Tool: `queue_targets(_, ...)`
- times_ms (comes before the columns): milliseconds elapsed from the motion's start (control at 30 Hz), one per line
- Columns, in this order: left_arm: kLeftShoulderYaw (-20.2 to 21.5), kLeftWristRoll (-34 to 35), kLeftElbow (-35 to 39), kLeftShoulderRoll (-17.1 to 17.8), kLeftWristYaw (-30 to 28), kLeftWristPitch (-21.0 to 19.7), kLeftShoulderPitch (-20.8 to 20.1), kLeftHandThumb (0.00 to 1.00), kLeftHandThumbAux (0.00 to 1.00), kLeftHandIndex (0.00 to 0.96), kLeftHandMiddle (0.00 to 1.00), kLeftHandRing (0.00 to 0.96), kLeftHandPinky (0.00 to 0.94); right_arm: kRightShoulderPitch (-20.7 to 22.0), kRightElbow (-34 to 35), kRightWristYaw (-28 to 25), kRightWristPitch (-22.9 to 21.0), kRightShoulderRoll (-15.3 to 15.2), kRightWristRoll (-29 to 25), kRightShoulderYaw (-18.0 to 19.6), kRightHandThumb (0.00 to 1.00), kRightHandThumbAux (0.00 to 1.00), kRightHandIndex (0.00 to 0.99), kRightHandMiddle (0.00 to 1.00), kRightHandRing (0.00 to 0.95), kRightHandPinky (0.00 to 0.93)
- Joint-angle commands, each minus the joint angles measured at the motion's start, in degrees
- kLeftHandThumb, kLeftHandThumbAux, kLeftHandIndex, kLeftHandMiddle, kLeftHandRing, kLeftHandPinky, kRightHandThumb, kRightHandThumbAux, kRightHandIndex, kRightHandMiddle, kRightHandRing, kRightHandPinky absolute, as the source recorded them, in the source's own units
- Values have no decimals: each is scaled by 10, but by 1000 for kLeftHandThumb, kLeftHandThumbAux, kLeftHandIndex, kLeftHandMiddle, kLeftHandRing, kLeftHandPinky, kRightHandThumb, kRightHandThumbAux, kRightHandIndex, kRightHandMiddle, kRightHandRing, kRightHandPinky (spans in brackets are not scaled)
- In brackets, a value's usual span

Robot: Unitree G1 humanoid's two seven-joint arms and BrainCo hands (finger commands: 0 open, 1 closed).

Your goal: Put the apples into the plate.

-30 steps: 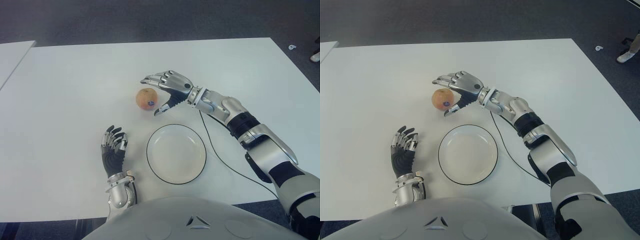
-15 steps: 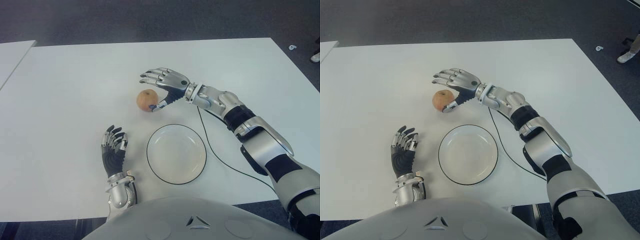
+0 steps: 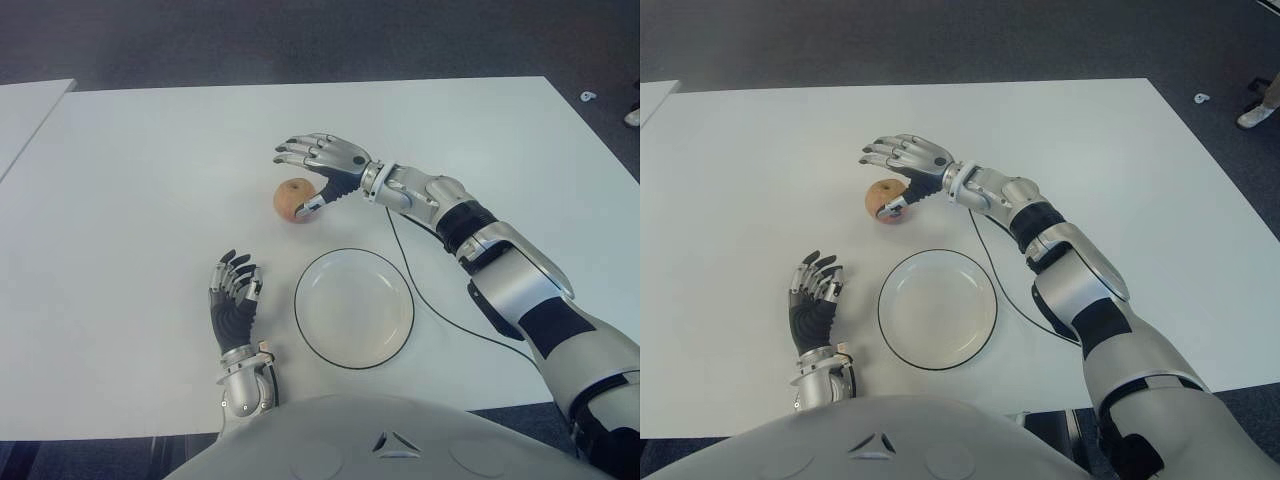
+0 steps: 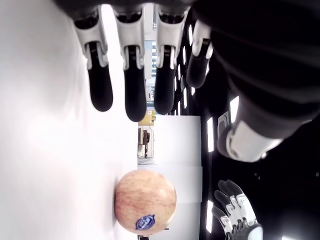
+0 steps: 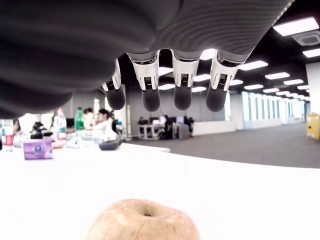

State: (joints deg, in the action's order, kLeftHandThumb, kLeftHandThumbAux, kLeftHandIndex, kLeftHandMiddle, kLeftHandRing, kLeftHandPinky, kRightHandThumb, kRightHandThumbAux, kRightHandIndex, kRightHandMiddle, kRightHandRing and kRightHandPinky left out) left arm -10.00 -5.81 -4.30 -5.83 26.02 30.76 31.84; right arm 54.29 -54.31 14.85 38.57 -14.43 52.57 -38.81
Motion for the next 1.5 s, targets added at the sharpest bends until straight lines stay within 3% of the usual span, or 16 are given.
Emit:
queue_targets(33, -14, -9, -14, -52, 13, -12, 18, 471, 655, 215, 314, 363, 384, 10, -35, 1, -17, 28, 4, -13, 217, 139, 0, 0, 0, 0)
queue_targets(200, -27, -10, -14, -53, 18, -3, 32, 488, 663, 217, 313, 361, 383, 18, -75, 1, -35, 62, 9, -28, 232, 151, 0, 0, 0, 0)
queue_targets(767, -64, -24, -38, -55, 33, 59, 73, 466, 659, 205, 296, 339, 360, 15, -129, 22, -43, 89, 6, -48, 244, 169, 0, 0, 0, 0)
queue_targets(1500, -73, -48, -58, -49, 42, 80, 67, 444, 632, 202, 296, 324, 338, 25, -180, 18, -76, 134, -4, -50, 245, 183, 0, 0, 0, 0)
